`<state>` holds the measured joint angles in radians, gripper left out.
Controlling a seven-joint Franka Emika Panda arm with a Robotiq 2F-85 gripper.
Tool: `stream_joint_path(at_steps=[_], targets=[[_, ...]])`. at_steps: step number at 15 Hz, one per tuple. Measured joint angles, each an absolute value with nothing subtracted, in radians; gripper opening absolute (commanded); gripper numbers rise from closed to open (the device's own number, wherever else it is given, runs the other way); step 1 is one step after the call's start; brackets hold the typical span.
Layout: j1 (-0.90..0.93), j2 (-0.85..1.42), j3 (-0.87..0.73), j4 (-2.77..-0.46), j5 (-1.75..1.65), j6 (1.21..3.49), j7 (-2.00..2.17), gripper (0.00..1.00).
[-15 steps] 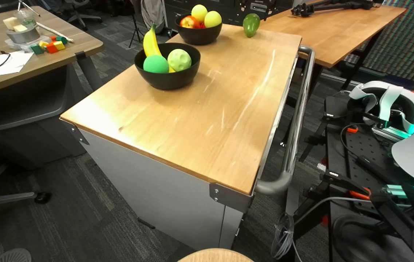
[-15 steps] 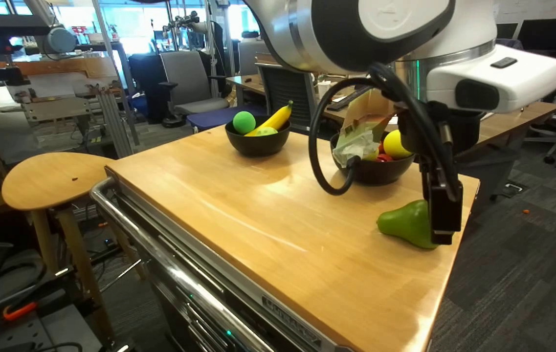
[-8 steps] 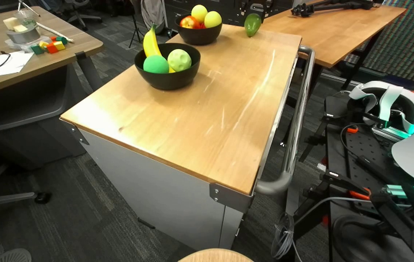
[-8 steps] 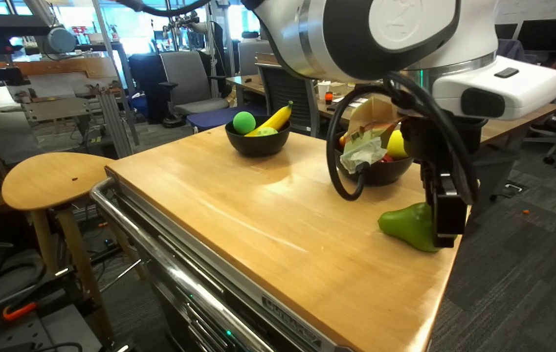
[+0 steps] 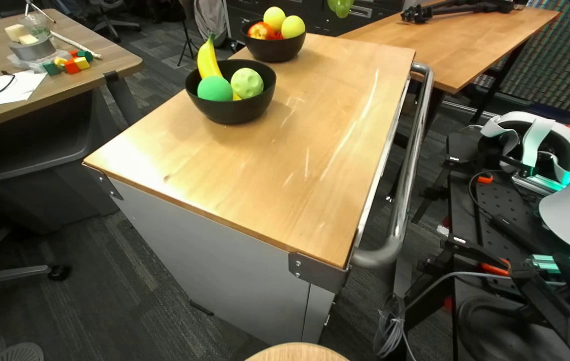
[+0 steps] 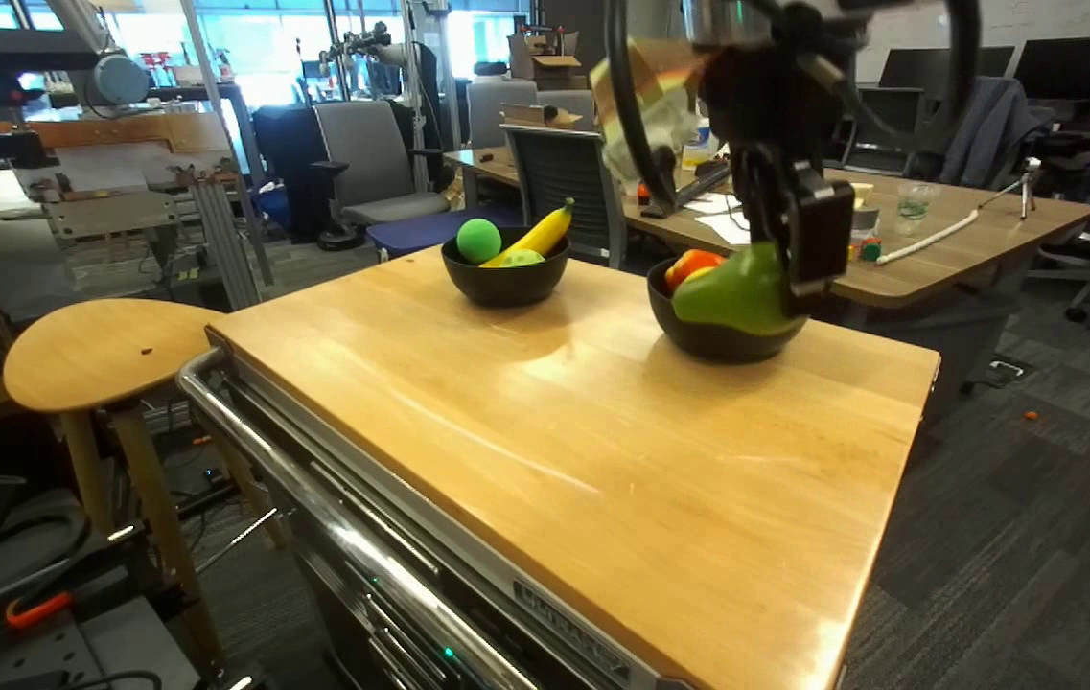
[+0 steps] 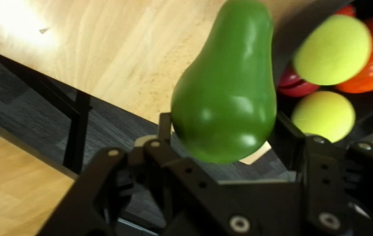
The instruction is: Pick up the fruit toys from the table and put them in the two black bowls.
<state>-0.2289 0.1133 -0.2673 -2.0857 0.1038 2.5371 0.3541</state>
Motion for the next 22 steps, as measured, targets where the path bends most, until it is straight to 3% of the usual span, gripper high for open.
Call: stream_joint_path(at_steps=[9,14,22], targets=[[-0.013,-0.176,-0.058,-2.203,0.476,2.538,0.254,0.47],[0.105,-0.084,-0.009,-2.168,0.725,2.575,0.098,0.47],[0.077,0.133,-0.002,-2.089,0.59,2.66,0.102,0.47]])
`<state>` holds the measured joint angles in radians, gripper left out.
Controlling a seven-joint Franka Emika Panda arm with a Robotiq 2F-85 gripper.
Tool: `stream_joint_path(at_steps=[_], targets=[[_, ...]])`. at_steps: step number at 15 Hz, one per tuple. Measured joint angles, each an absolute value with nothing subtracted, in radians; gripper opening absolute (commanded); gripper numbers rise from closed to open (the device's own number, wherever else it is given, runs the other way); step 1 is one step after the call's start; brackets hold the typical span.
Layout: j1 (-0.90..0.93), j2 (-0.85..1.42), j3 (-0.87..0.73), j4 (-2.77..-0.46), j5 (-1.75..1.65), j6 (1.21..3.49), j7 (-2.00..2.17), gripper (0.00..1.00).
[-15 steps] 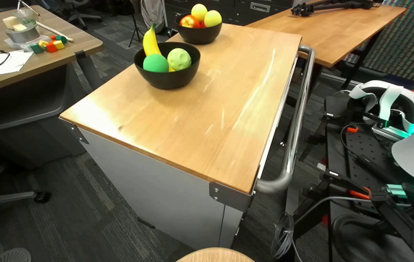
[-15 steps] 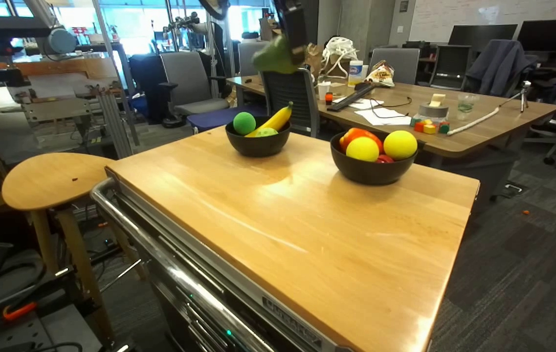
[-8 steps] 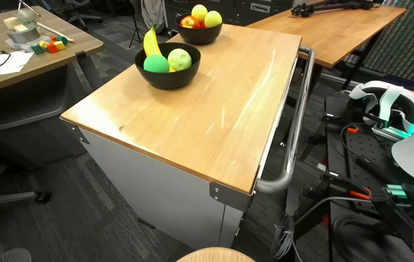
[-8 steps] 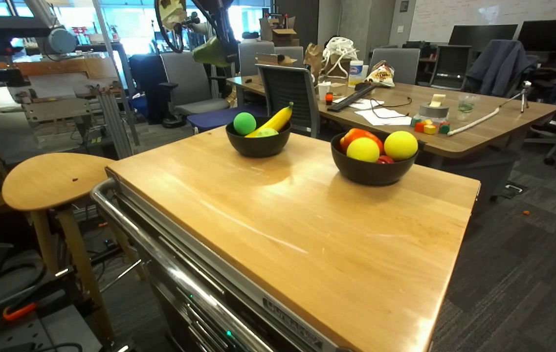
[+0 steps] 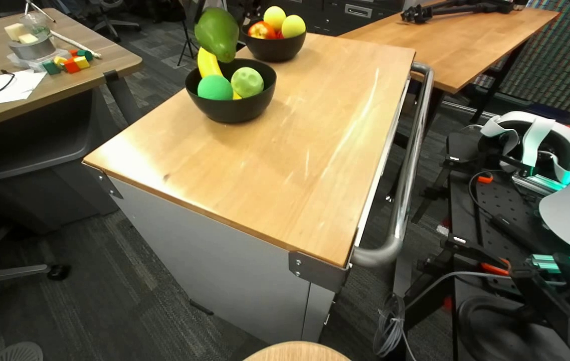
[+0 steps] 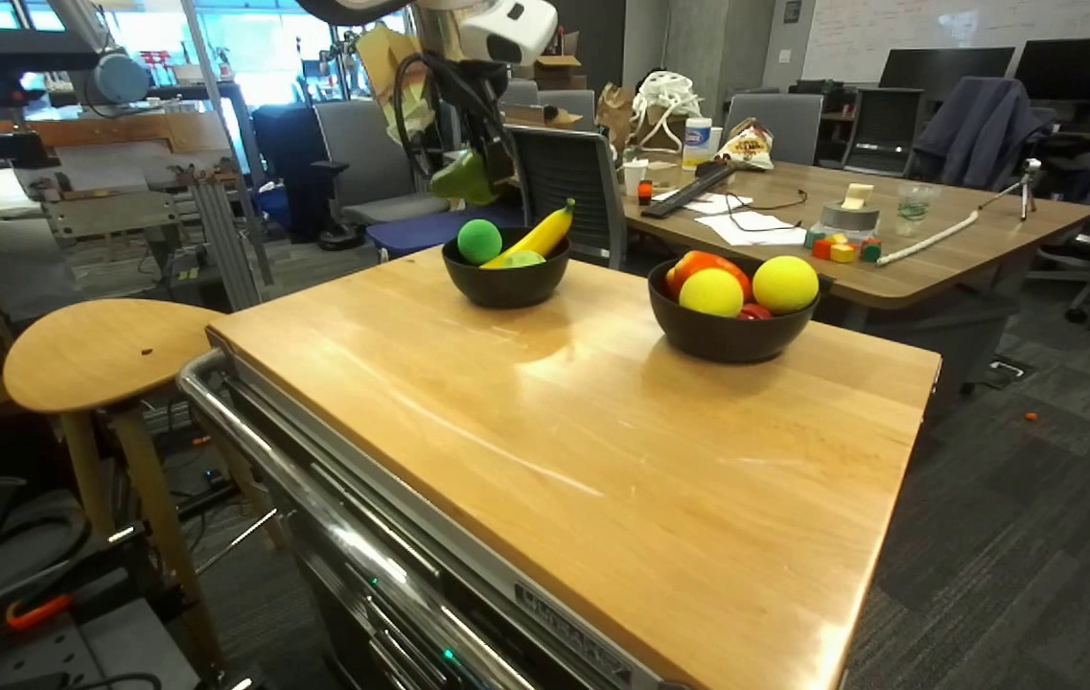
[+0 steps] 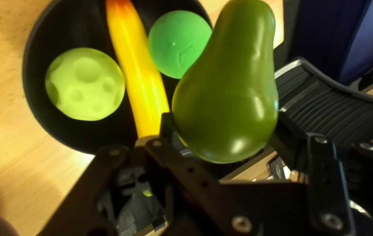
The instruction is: Pick up the fruit toys from the table and put them in the two black bowls.
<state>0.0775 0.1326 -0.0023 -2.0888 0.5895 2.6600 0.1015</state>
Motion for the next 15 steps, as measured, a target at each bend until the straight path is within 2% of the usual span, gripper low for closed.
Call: stream_joint_path(at_steps=[4,5,6,7,11,15], targets=[[0.063,0.191,-0.006,-2.082,0.443,2.686,0.181,0.47],[0.061,0.202,-0.009,-2.081,0.409,2.694,0.202,0.93],[0.059,0.211,-0.011,-2.081,0.378,2.699,0.221,0.94],[0.057,0.215,-0.014,-2.081,0.356,2.7,0.235,1.0],[0.05,0.173,-0.028,-2.086,0.275,2.692,0.283,1.0],[0.023,0.014,-0.044,-2.123,0.23,2.614,0.286,1.0]])
